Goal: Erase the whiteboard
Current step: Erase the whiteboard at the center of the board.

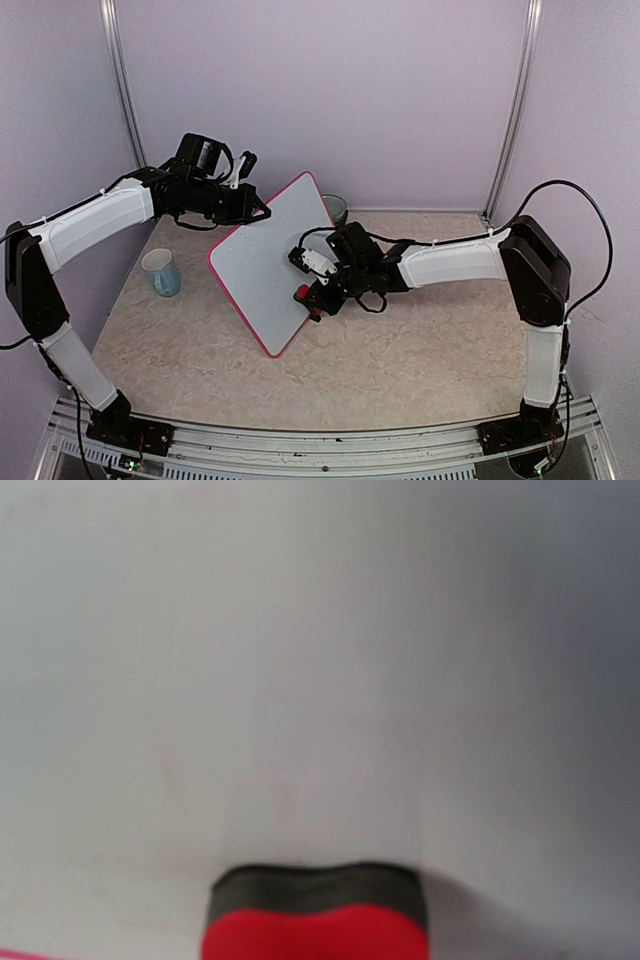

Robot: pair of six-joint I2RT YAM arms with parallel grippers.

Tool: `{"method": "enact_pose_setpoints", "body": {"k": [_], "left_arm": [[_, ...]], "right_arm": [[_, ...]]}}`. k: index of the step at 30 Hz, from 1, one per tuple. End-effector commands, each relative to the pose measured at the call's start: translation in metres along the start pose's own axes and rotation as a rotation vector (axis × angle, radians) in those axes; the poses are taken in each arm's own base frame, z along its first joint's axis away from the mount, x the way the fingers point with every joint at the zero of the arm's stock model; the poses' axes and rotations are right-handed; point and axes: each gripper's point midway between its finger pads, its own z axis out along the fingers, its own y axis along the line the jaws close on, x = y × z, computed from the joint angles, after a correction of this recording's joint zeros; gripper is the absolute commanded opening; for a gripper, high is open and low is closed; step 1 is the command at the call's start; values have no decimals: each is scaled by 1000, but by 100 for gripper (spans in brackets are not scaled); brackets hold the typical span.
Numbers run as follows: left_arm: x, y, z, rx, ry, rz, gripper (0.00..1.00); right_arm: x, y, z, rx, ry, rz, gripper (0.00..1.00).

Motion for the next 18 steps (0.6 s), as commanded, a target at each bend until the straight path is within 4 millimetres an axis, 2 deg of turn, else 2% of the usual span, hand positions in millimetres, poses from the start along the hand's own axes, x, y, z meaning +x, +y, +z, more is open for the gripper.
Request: {"method": "enact_pose_setpoints", "body": {"k": [1, 5, 7, 10, 13, 18], "left_arm": [[21, -5, 16, 38, 61, -5, 0], [22, -4, 16, 33, 62, -8, 0], [22, -4, 17, 34, 63, -8, 0], [23, -5, 16, 37, 64, -5, 0], [23, -5, 17, 38, 66, -5, 0], [25, -6, 19, 43, 72, -6, 0]], "right_arm": [[-27, 10, -4, 4, -47, -30, 0], [-81, 18, -24, 23, -155, -86, 0], [-101, 22, -31, 33, -195, -106, 0], [-121, 23, -37, 47, -231, -119, 0], [-122, 22, -35, 51, -236, -120, 0], [-93, 22, -18, 40, -173, -105, 0]]}}
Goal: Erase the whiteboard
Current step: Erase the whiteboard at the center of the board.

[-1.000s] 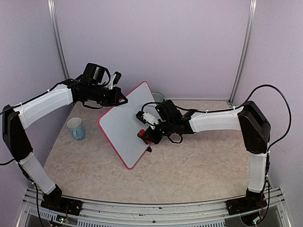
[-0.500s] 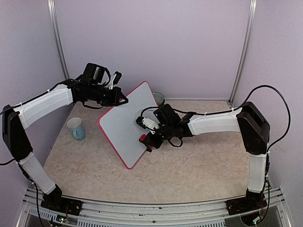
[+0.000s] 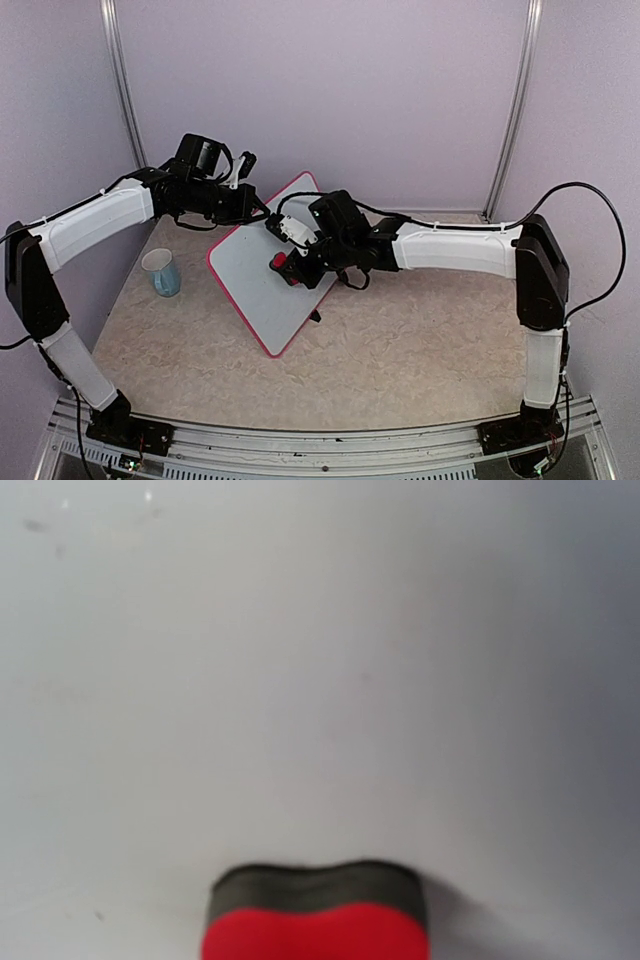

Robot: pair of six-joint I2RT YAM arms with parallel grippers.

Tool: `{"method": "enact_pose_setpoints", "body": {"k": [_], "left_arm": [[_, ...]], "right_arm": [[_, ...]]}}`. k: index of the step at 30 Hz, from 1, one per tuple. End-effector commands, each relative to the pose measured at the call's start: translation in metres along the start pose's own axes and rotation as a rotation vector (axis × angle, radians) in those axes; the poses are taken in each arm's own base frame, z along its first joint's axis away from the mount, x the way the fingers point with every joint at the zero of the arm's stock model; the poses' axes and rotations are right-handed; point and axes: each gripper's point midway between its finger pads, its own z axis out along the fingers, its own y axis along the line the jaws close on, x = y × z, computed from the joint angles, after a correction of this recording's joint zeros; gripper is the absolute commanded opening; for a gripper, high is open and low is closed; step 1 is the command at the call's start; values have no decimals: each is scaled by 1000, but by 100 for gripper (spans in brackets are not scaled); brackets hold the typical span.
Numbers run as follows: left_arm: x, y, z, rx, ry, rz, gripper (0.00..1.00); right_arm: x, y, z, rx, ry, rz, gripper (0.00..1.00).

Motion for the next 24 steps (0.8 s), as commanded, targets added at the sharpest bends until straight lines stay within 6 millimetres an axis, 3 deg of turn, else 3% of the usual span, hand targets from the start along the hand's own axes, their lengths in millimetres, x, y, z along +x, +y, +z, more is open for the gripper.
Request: {"method": "enact_pose_setpoints", "body": {"k": [1, 6, 11, 14, 20, 24], "left_arm": [[25, -8, 19, 46, 75, -5, 0], [23, -8, 17, 44, 70, -5, 0], [22, -7, 17, 44, 68, -7, 0], [22, -7, 17, 44, 68, -7, 0], [25, -7, 19, 44, 75, -10, 0], [25, -6, 20, 41, 77, -9, 0]], "right_arm": [[10, 5, 10, 5, -19, -12, 0], [63, 12, 10, -6, 57, 10, 0], [78, 18, 8, -25, 74, 27, 0], [61, 18, 7, -30, 45, 23, 0], [-10, 17, -2, -14, -73, -21, 0], [-40, 18, -4, -2, -107, -51, 0]]}}
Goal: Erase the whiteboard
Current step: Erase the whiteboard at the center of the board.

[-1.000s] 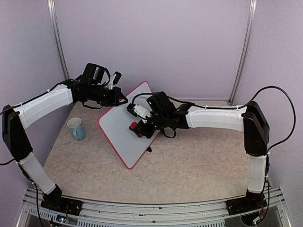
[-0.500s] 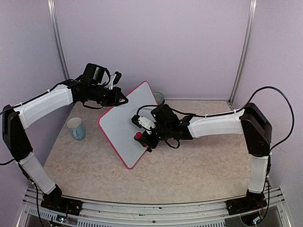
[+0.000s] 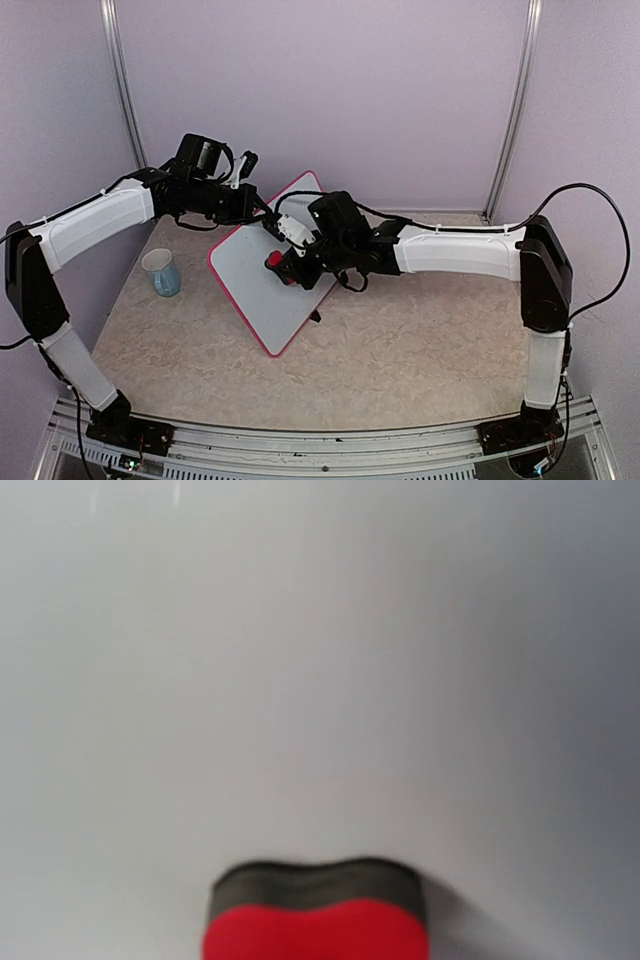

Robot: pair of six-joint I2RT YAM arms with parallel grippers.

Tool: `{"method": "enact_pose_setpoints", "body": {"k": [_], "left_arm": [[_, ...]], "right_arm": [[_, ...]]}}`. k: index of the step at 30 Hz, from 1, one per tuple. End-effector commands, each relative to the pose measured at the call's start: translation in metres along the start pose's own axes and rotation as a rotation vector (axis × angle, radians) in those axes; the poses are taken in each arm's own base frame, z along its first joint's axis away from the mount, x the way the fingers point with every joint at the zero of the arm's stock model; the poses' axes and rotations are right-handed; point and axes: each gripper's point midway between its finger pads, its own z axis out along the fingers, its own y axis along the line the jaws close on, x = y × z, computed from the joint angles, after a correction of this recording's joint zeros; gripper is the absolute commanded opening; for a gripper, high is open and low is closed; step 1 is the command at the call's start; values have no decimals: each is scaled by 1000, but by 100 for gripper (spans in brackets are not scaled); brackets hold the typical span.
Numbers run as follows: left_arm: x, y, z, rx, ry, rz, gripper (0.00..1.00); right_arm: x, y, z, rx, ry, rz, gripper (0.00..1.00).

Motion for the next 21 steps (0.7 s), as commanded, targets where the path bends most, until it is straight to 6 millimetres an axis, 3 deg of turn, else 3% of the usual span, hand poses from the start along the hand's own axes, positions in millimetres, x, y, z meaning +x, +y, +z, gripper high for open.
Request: {"method": "enact_pose_setpoints", "body": {"k": [1, 4, 12, 15, 18, 21], "left_arm": [[26, -2, 20, 23, 80, -13, 0], [26, -1, 20, 22, 81, -12, 0], [24, -1, 19, 29, 77, -15, 0], [24, -2, 18, 29, 76, -16, 0], [25, -2, 19, 29, 77, -16, 0], [25, -1, 19, 26, 79, -16, 0]], "right_arm": [[-47, 7, -1, 9, -92, -46, 0], [-37, 9, 4, 5, -71, -43, 0], [62, 20, 22, -23, 92, 21, 0], [87, 21, 20, -18, 129, 41, 0], [92, 20, 18, -10, 139, 39, 0], [84, 14, 12, 9, 122, 31, 0]]}}
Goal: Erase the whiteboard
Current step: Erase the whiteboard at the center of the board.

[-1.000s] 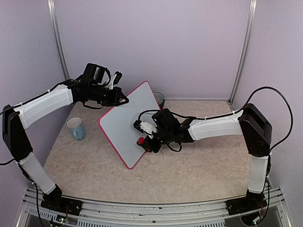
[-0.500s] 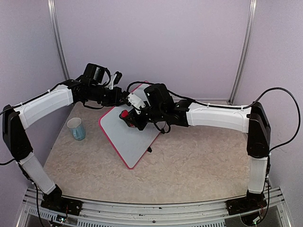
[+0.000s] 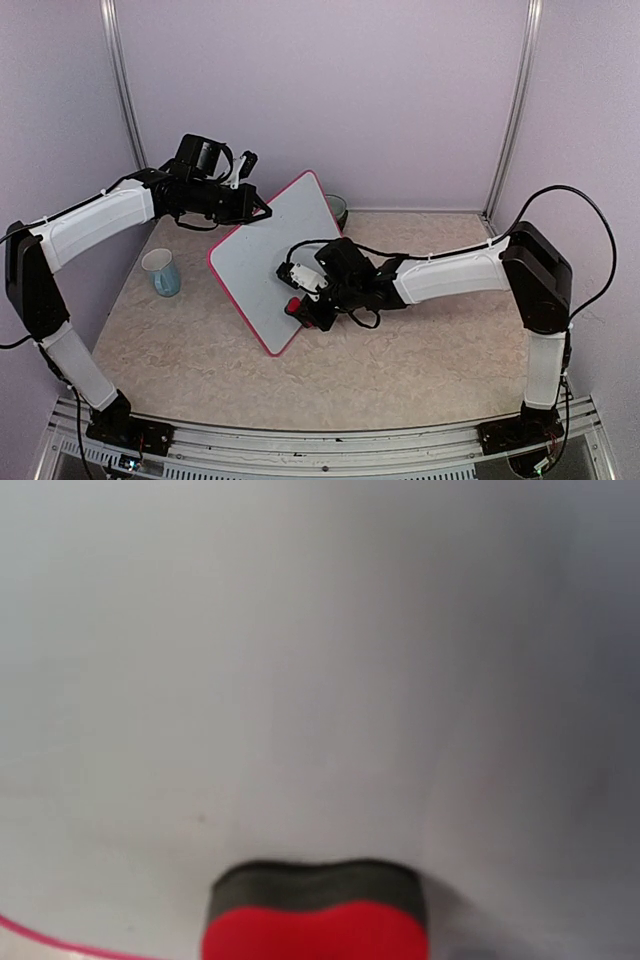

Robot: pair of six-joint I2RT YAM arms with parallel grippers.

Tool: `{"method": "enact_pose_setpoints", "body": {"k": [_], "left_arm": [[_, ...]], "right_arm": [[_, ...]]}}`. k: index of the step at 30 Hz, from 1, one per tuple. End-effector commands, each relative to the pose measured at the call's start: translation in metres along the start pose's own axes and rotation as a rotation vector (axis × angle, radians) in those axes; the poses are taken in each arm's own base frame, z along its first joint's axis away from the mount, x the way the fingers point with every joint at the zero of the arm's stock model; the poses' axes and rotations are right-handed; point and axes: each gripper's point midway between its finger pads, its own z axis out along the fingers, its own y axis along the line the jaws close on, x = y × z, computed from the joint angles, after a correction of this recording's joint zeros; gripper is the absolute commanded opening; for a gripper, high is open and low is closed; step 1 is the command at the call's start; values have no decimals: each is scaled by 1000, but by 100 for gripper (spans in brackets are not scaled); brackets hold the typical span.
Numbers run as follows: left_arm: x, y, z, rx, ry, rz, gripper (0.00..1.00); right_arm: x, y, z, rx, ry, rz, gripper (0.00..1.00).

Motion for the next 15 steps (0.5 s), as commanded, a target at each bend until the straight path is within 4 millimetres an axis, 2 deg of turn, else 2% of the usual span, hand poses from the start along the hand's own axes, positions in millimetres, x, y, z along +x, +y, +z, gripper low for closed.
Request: {"method": "enact_pose_setpoints", "body": {"k": [1, 3, 7, 11, 13, 15], "left_arm": [[26, -2, 18, 18, 84, -17, 0], [26, -2, 17, 17, 81, -16, 0], [27, -2, 17, 15, 81, -14, 0], [28, -1, 19, 15, 86, -19, 0], [28, -1, 18, 15, 86, -18, 0], [27, -1, 18, 15, 84, -16, 0]], "right_arm": [[-13, -9, -9, 34, -36, 5, 0], [-22, -22, -19, 45, -61, 21, 0], [-43, -63, -43, 81, -126, 75, 0], [-66, -84, -62, 94, -190, 93, 0], [-69, -89, -64, 102, -200, 90, 0], [-61, -96, -56, 108, -177, 99, 0]]}}
